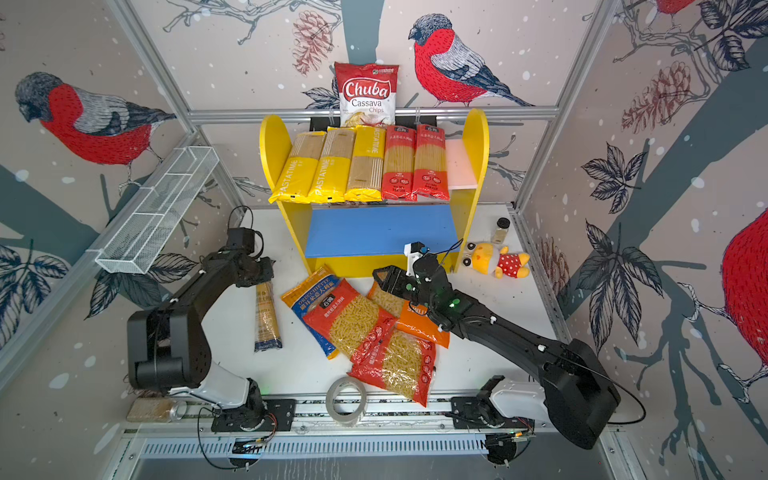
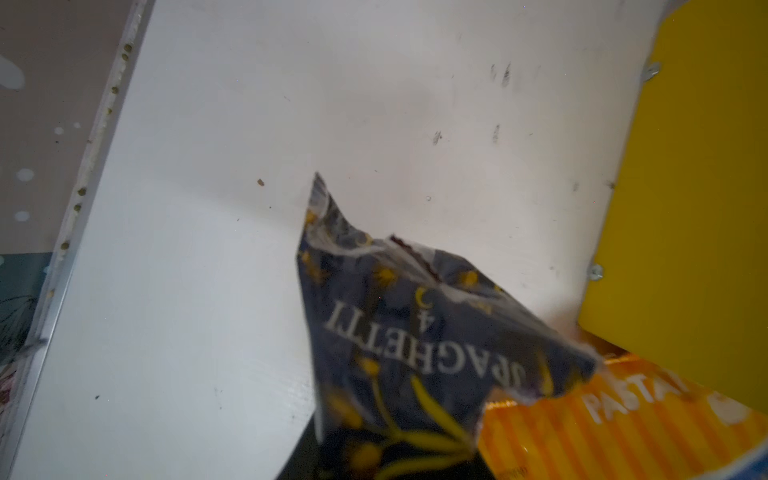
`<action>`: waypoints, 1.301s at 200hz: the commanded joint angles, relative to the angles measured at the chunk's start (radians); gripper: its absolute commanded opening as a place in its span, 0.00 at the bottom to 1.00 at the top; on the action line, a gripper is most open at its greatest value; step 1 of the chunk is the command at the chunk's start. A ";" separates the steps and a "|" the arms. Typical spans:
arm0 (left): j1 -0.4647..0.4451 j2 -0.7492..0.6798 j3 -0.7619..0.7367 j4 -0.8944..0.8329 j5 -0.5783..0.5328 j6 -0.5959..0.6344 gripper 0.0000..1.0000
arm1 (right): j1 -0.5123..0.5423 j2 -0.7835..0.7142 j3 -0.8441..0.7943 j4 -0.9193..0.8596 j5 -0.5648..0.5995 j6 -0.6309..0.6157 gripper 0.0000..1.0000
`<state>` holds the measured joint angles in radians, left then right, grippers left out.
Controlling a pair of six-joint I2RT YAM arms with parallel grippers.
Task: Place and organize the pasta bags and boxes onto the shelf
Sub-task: 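Bring the package toward the right gripper and grasp its lower part with the right gripper, then raise the package upright with both grippers in front of the shelf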
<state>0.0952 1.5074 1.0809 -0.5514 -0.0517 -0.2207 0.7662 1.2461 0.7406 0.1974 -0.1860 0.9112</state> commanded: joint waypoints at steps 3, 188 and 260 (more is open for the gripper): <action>-0.002 -0.102 0.002 -0.016 0.043 -0.025 0.20 | 0.039 0.003 0.003 0.025 0.016 -0.066 0.66; -0.433 -0.573 -0.003 0.007 0.034 -0.391 0.16 | 0.464 0.271 0.220 0.168 0.110 -0.413 0.75; -0.534 -0.538 0.046 0.033 0.020 -0.425 0.16 | 0.472 0.322 0.258 0.110 0.176 -0.416 0.79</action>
<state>-0.4213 0.9634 1.1038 -0.6258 -0.0414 -0.6136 1.2407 1.5509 0.9760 0.3187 -0.0513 0.5007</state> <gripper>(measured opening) 0.306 0.798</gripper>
